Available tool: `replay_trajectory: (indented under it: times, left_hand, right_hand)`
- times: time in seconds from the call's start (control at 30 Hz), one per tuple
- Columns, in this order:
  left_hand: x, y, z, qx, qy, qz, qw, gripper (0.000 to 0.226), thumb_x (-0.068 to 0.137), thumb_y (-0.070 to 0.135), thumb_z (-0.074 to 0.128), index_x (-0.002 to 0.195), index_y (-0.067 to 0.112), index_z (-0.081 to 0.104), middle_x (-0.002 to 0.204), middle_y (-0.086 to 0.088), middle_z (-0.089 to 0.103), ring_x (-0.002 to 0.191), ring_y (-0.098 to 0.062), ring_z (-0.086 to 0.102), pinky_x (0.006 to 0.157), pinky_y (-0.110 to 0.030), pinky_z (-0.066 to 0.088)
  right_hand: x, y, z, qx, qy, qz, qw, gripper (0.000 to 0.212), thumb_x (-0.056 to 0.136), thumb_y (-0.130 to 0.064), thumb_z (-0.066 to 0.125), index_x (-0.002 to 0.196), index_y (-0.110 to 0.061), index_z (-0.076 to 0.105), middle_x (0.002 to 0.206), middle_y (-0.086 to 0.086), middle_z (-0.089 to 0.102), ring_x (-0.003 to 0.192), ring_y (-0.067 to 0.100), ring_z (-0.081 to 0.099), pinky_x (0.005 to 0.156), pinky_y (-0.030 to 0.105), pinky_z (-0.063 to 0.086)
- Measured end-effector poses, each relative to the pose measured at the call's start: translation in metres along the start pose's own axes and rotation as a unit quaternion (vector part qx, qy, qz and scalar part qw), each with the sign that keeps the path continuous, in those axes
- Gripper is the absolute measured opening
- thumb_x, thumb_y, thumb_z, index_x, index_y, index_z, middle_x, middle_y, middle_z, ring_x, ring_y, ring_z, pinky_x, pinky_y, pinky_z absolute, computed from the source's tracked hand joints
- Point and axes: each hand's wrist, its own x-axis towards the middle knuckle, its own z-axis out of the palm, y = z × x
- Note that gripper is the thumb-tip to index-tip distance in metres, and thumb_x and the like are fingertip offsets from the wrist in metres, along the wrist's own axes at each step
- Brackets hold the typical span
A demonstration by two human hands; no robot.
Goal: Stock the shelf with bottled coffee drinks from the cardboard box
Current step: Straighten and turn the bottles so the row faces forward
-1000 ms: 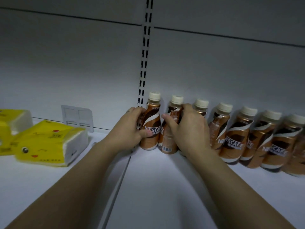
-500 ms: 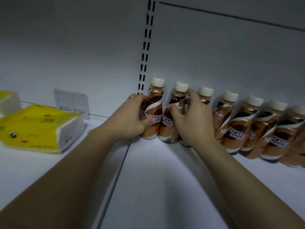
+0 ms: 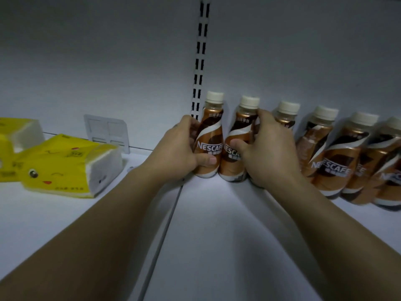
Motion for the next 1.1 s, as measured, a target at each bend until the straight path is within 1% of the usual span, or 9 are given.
replay_trajectory:
  times: [0.1,0.17,0.3,0.43,0.57,0.67,0.73,0.87,1.1]
  left_hand:
    - [0.001,-0.002,0.001,-0.014,-0.004,0.0,1.0,0.066,0.061,0.034,0.086,0.107,0.04,0.039,0.095,0.024,0.054,0.081,0.013,0.055,0.063,-0.01,0.038]
    - [0.002,-0.004,0.002,-0.018,-0.008,0.006,1.0,0.065,0.063,0.032,0.085,0.107,0.04,0.039,0.096,0.024,0.053,0.082,0.009,0.053,0.065,-0.012,0.038]
    - [0.002,-0.005,0.003,-0.011,-0.007,0.015,1.0,0.064,0.064,0.031,0.084,0.109,0.04,0.038,0.1,0.022,0.052,0.085,0.007,0.052,0.07,-0.016,0.041]
    - [0.002,-0.005,0.005,-0.002,0.003,0.02,1.0,0.067,0.065,0.03,0.084,0.116,0.037,0.041,0.115,0.01,0.052,0.093,-0.003,0.053,0.079,-0.022,0.043]
    - [0.001,-0.004,0.002,0.013,0.013,0.027,0.999,0.069,0.062,0.029,0.086,0.112,0.041,0.04,0.11,0.012,0.048,0.086,0.006,0.049,0.069,-0.01,0.035]
    - [0.002,-0.004,0.001,0.012,0.007,0.028,1.0,0.068,0.061,0.029,0.086,0.11,0.042,0.04,0.106,0.016,0.048,0.086,0.005,0.05,0.069,-0.012,0.038]
    - [0.002,-0.004,0.0,0.013,0.006,0.029,0.999,0.067,0.061,0.029,0.087,0.109,0.041,0.042,0.105,0.016,0.049,0.087,0.003,0.052,0.07,-0.014,0.04]
    - [0.004,-0.005,0.0,0.017,0.01,0.028,0.999,0.067,0.059,0.03,0.087,0.108,0.042,0.044,0.106,0.015,0.052,0.087,0.002,0.053,0.068,-0.012,0.038]
    - [0.004,-0.008,0.002,0.027,0.021,0.031,0.999,0.069,0.059,0.034,0.086,0.112,0.044,0.044,0.103,0.02,0.051,0.087,0.004,0.052,0.066,-0.011,0.036]
  right_hand:
    - [-0.004,0.0,0.0,0.009,0.002,-0.003,1.0,0.062,0.08,-0.015,0.075,0.134,-0.019,0.045,0.115,0.001,0.065,0.106,0.02,0.062,0.081,0.025,0.042]
    - [-0.005,0.001,0.001,0.008,0.001,-0.006,1.0,0.063,0.081,-0.014,0.074,0.136,-0.019,0.043,0.115,0.001,0.065,0.105,0.02,0.062,0.078,0.023,0.04]
    - [-0.006,0.001,0.001,0.018,-0.01,-0.006,1.0,0.067,0.084,-0.013,0.071,0.141,-0.02,0.037,0.116,0.001,0.064,0.105,0.019,0.061,0.078,0.022,0.041]
    - [-0.009,0.003,0.001,0.022,-0.019,0.003,1.0,0.071,0.087,-0.011,0.067,0.146,-0.02,0.03,0.119,0.005,0.063,0.107,0.022,0.061,0.079,0.025,0.043]
    - [-0.014,0.004,-0.001,-0.006,-0.012,-0.013,1.0,0.072,0.086,-0.015,0.069,0.145,-0.021,0.028,0.118,0.004,0.063,0.105,0.021,0.062,0.077,0.024,0.042]
    - [-0.016,0.006,-0.006,-0.016,-0.006,-0.024,1.0,0.074,0.082,-0.031,0.073,0.144,-0.027,0.032,0.124,-0.002,0.06,0.114,0.019,0.056,0.092,0.033,0.046]
    - [-0.014,0.006,-0.006,-0.03,0.006,-0.028,0.999,0.076,0.081,-0.036,0.074,0.145,-0.029,0.033,0.126,-0.002,0.057,0.117,0.018,0.053,0.095,0.036,0.044]
    - [-0.013,0.005,-0.001,0.008,-0.02,0.0,1.0,0.086,0.076,-0.031,0.078,0.146,-0.03,0.027,0.128,-0.002,0.058,0.118,0.02,0.056,0.097,0.044,0.048]
    - [-0.012,0.01,0.0,0.056,-0.023,0.006,0.998,0.086,0.078,-0.021,0.077,0.146,-0.031,0.026,0.129,-0.002,0.059,0.121,0.019,0.056,0.1,0.043,0.047]
